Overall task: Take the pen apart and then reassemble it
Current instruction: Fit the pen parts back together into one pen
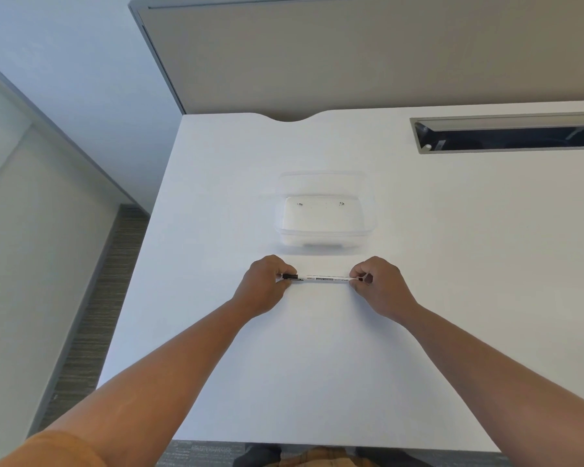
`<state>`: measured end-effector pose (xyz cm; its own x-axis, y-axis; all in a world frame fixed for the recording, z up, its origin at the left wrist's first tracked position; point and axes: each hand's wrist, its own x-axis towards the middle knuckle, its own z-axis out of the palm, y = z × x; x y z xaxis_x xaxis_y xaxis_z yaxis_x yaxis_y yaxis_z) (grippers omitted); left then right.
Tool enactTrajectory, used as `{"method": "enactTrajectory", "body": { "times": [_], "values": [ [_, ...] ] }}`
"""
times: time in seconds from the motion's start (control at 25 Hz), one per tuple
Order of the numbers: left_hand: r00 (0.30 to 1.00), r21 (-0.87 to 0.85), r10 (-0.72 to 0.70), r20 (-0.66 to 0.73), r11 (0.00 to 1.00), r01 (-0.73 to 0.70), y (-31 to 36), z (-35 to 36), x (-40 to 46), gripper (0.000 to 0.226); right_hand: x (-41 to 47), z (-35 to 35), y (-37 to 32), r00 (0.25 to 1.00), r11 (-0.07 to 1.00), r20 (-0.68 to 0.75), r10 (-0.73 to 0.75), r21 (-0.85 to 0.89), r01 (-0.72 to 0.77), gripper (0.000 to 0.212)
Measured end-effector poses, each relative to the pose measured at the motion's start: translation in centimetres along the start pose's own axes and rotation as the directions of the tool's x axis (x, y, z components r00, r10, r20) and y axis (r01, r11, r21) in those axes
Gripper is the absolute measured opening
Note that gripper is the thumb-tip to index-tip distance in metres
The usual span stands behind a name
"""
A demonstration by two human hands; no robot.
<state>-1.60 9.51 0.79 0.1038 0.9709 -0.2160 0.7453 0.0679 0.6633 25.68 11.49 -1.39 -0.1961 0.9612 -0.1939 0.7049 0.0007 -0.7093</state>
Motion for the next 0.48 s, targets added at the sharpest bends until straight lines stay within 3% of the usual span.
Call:
{"method": "enactTrajectory", "body": {
  "times": [0.24, 0.48],
  "values": [
    [0.999, -0.046, -0.033, -0.006, 0.998, 0.033, -0.69, 0.65, -0.03, 0.007, 0.16, 0.3, 0.2, 0.999, 0.999, 0.005, 0.04, -0.001, -0.04, 0.007],
    [0.998, -0.062, -0.058, 0.002, 0.996, 0.058, -0.67, 0.72, -0.08, 0.026, 0.08, 0.19, 0.12, 0.999, 0.999, -0.001, 0.041, 0.03, -0.041, 0.01]
  ]
}}
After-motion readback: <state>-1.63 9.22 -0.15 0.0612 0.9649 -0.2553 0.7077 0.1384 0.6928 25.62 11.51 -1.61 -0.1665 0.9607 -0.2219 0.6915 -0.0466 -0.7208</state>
